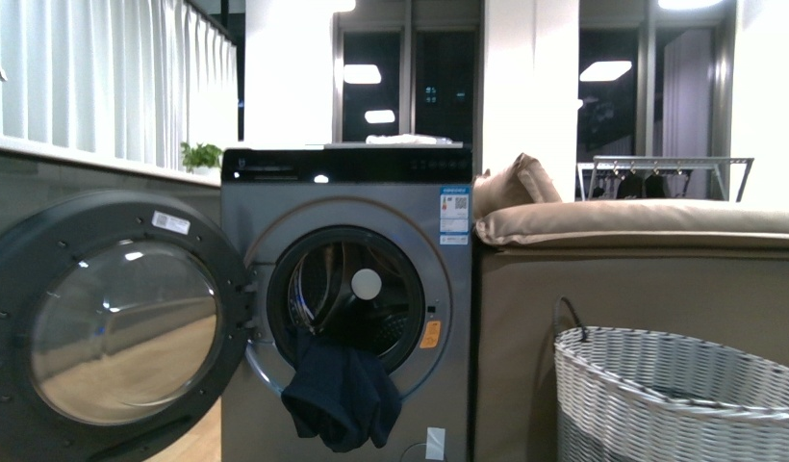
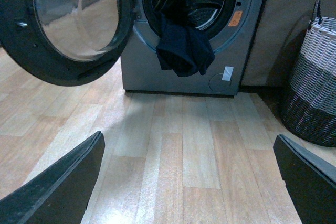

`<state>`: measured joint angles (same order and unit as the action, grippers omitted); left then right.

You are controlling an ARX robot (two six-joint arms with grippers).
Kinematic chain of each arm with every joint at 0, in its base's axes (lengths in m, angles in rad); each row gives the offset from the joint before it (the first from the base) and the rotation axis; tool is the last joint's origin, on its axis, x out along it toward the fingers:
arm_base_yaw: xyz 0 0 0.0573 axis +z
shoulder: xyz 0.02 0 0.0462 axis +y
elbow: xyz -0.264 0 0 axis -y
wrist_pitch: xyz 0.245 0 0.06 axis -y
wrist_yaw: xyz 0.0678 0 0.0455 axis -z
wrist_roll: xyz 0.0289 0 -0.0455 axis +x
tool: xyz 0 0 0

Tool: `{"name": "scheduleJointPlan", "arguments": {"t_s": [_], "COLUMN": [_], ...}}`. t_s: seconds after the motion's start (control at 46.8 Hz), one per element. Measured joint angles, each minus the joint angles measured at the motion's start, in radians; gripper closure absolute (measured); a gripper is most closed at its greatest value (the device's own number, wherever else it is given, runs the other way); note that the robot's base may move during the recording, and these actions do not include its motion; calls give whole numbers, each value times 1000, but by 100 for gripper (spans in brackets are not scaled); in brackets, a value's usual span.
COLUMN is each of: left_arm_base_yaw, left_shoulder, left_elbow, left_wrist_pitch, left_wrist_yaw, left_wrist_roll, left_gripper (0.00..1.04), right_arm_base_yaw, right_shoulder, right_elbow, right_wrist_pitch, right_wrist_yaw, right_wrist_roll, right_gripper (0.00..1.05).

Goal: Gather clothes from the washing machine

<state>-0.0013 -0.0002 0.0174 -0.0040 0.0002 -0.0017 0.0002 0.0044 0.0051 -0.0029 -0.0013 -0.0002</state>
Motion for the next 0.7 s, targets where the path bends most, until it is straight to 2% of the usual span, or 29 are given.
{"name": "scheduleJointPlan", "arguments": {"t_s": [0.704], "left_arm_base_yaw": [0], "left_shoulder": [2], "left_elbow": [0], "left_wrist_pitch": [0], "left_wrist_yaw": [1], "left_wrist_roll": [0], "left_gripper": [7], "right_arm_base_yaw": [0], "right_shoulder": [0], "right_elbow": [0], "right_wrist_pitch": [-1], "right_wrist_yaw": [0], "right_wrist_roll": [0], "right_gripper": [8]}}
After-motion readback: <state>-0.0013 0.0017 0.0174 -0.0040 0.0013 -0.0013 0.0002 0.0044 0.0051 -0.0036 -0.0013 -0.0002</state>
